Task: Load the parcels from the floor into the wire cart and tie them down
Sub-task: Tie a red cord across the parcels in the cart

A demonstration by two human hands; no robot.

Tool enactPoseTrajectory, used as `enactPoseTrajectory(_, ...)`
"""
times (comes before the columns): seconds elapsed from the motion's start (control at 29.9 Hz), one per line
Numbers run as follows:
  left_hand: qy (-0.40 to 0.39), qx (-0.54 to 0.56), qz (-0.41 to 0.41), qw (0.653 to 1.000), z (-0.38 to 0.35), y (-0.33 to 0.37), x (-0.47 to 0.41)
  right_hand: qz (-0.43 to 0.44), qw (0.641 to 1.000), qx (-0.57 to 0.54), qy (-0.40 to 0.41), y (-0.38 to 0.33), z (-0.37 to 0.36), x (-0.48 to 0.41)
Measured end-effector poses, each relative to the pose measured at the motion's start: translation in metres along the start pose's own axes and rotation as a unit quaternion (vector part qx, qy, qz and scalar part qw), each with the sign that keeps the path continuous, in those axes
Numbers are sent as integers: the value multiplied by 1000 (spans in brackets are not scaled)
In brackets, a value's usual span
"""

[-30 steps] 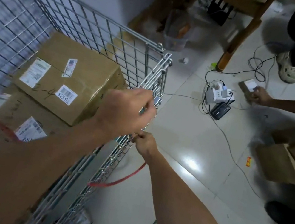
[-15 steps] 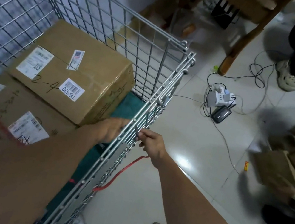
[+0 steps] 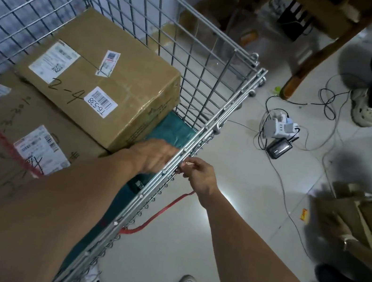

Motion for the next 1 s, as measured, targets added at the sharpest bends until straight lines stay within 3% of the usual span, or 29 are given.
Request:
enactPoseTrajectory(0.1,21,-71,-10,997,10,-15,-4,6,991,127,47,-7,15,6)
enactPoseTrajectory(0.17,50,-97,-29,994,21,-17,2,28,970,212,119,-21,33,21)
enactPoseTrajectory(0.33,109,-148,-46,982,58,3,29,162,913,248,282,-82,74,73)
enactPoseTrajectory(0.43,122,-149,-49,980,81,20,43,290,842,356,284,-133,76,93)
enactPoseTrajectory(0.5,129,-166,-52,976,95,32,54,320,803,422,273,-150,81,103)
enactPoseTrajectory(0.67,151,-163,-42,974,136,62,82,336,794,421,281,-195,104,127)
enactPoseTrajectory(0.77,177,-151,-42,972,171,73,98,353,756,524,173,-242,64,118)
enactPoseTrajectory(0.83,187,-149,-41,970,194,77,107,311,778,541,78,-264,28,103)
enactPoseTrajectory(0.93,207,-161,-43,964,231,74,121,226,878,422,-21,-299,-15,90)
enactPoseTrajectory(1.0,223,-149,-60,961,259,60,125,228,900,367,-50,-322,-41,88)
Point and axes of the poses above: each hand's wrist, its own x-axis away from the middle knuckle, its own z-axis out of the back of the hand, y = z × x, the point moved 6 cm from there along -x, towards the middle knuckle, and after that the axes turned 13 degrees about x, right-handed, at the moved point
